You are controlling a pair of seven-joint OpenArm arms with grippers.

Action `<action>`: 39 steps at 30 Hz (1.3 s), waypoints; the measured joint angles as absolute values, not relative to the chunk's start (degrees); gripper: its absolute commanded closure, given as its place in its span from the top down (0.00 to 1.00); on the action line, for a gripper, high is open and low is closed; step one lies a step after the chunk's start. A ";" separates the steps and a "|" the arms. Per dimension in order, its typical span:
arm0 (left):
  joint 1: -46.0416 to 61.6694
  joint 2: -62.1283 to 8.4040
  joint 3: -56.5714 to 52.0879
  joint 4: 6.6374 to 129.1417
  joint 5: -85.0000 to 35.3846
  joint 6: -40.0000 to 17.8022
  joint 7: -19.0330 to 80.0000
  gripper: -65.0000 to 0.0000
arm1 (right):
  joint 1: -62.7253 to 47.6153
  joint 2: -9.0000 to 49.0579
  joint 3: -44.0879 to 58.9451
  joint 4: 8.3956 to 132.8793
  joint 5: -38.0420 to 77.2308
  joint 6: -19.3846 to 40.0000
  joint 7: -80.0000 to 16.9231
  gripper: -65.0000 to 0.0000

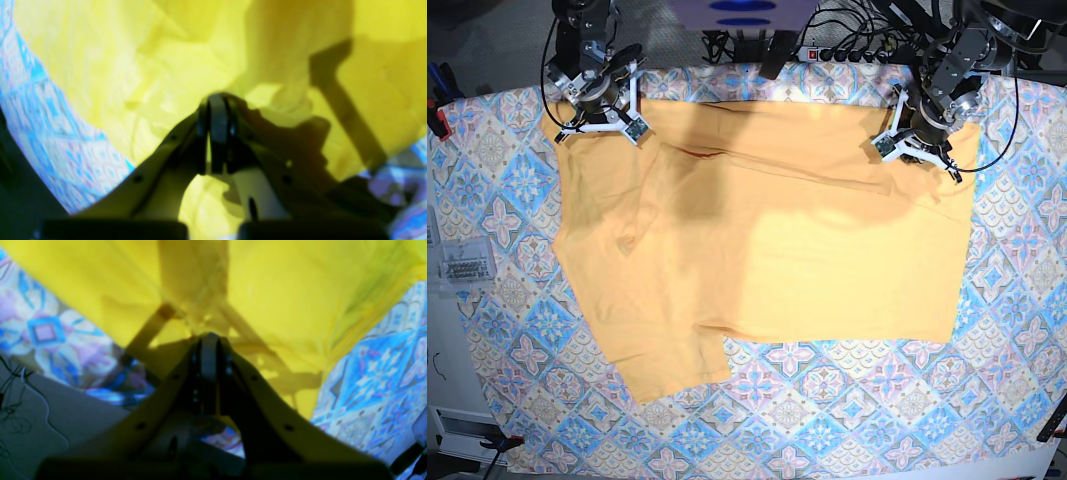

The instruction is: Fold the T-shirt properly

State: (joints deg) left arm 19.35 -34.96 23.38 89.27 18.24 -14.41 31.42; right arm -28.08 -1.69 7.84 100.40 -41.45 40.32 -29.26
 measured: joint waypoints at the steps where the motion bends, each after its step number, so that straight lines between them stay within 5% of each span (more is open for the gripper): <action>1: 19.22 -34.98 23.24 88.86 18.33 -15.35 31.00 0.00 | -28.05 -1.69 7.90 100.40 -41.52 40.29 -29.23 0.00; 13: 26.30 -35.16 22.94 89.52 29.76 -14.72 28.47 0.00 | -28.14 -1.69 7.99 100.51 -41.32 40.32 -29.23 0.00; 39: 36.84 -36.03 27.31 96.29 32.62 -13.02 32.75 0.00 | -28.86 -0.03 8.27 100.51 -41.30 40.29 -29.15 0.00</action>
